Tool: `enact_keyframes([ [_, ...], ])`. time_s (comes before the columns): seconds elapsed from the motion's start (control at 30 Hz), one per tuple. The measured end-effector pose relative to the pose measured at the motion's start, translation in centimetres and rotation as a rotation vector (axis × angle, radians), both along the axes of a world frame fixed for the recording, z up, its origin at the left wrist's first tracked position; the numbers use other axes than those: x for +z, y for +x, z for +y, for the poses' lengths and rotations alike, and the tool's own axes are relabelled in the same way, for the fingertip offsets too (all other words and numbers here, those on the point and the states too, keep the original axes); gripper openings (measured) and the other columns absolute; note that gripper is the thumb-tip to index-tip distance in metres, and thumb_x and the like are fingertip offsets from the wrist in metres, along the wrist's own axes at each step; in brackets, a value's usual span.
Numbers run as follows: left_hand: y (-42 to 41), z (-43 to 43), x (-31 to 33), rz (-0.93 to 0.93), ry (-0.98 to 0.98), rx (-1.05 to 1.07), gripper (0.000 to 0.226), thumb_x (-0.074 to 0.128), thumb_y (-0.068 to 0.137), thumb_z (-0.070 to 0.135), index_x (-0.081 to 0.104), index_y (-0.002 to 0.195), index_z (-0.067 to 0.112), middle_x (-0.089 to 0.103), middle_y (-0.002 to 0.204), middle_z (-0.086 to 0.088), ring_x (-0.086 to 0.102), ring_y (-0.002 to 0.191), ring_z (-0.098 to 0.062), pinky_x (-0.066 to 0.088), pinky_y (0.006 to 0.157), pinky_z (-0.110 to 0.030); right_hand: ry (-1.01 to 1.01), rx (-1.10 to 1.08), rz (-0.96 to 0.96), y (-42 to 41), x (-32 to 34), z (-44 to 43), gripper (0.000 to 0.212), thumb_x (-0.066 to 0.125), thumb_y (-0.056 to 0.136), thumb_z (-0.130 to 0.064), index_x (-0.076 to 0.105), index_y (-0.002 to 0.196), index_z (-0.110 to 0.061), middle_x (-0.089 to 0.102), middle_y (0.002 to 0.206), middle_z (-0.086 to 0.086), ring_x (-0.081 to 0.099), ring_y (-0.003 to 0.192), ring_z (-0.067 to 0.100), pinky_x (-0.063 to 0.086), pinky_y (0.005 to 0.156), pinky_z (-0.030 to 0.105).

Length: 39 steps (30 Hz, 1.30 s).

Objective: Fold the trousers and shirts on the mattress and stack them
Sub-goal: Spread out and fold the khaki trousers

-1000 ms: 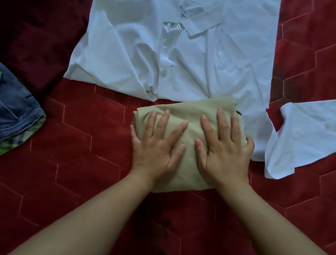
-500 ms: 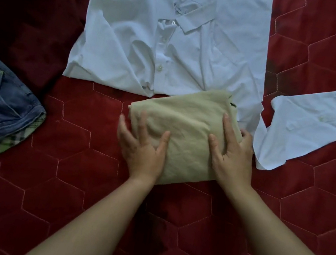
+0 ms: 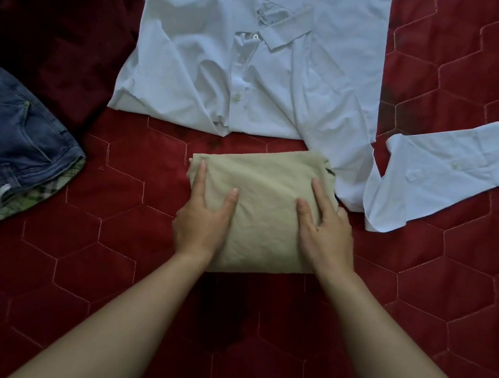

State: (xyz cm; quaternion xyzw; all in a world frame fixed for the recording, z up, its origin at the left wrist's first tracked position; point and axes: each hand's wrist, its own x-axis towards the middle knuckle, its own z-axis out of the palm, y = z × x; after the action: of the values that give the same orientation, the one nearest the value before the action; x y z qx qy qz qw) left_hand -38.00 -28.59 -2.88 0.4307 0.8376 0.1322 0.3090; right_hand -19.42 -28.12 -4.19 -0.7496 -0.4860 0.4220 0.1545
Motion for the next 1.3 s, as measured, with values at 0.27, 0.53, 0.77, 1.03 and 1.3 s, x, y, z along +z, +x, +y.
enact_keyframes([
  [0.27, 3.0, 2.5, 10.0, -0.093, 0.224, -0.045, 0.072, 0.052, 0.081, 0.064, 0.010, 0.139, 0.057, 0.055, 0.134, 0.003, 0.059, 0.111, -0.029, 0.039, 0.086, -0.029, 0.281, -0.110, 0.083, 2.9, 8.7, 1.0, 0.047, 0.045, 0.089, -0.056, 0.035, 0.135, -0.052, 0.046, 0.113, -0.005, 0.038, 0.087, -0.012, 0.026, 0.081, 0.007],
  [0.53, 19.6, 5.6, 13.8, -0.297, 0.262, -0.247, 0.075, 0.058, 0.084, 0.051, 0.009, 0.140, 0.056, 0.054, 0.132, 0.008, 0.058, 0.110, -0.016, 0.040, 0.087, -0.021, 0.411, -0.238, -0.021, 20.7, 12.2, 1.5, 0.039, 0.048, 0.095, -0.041, 0.047, 0.134, -0.038, 0.052, 0.129, 0.009, 0.049, 0.115, 0.013, 0.028, 0.092, 0.012],
  [0.77, 39.5, 5.0, 12.6, -0.333, 0.285, -0.303, 0.074, 0.057, 0.083, 0.052, 0.007, 0.138, 0.058, 0.053, 0.123, 0.016, 0.059, 0.107, -0.014, 0.038, 0.082, -0.022, 0.384, -0.334, -0.064, 39.5, 12.2, -0.7, 0.041, 0.047, 0.096, -0.037, 0.046, 0.136, -0.032, 0.048, 0.137, 0.007, 0.043, 0.126, 0.017, 0.028, 0.105, 0.023],
  [1.03, 57.5, 6.2, 11.6, -0.456, 0.303, -0.336, 0.073, 0.058, 0.086, 0.047, 0.008, 0.137, 0.059, 0.042, 0.107, 0.023, 0.051, 0.084, 0.006, 0.038, 0.082, -0.021, 0.378, -0.301, -0.159, 57.9, 13.4, 0.5, 0.041, 0.044, 0.096, -0.042, 0.043, 0.136, -0.040, 0.047, 0.135, 0.010, 0.042, 0.126, 0.022, 0.027, 0.098, 0.023],
  [1.3, 62.7, 8.4, 5.9, -0.339, 0.197, -0.381, 0.074, 0.052, 0.088, 0.052, 0.001, 0.141, 0.052, 0.048, 0.119, 0.007, 0.053, 0.093, -0.009, 0.040, 0.080, -0.026, 0.272, -0.202, -0.169, 64.6, 7.5, 4.6, 0.044, 0.043, 0.094, -0.048, 0.040, 0.138, -0.041, 0.044, 0.133, 0.013, 0.044, 0.123, 0.029, 0.034, 0.098, 0.031],
])
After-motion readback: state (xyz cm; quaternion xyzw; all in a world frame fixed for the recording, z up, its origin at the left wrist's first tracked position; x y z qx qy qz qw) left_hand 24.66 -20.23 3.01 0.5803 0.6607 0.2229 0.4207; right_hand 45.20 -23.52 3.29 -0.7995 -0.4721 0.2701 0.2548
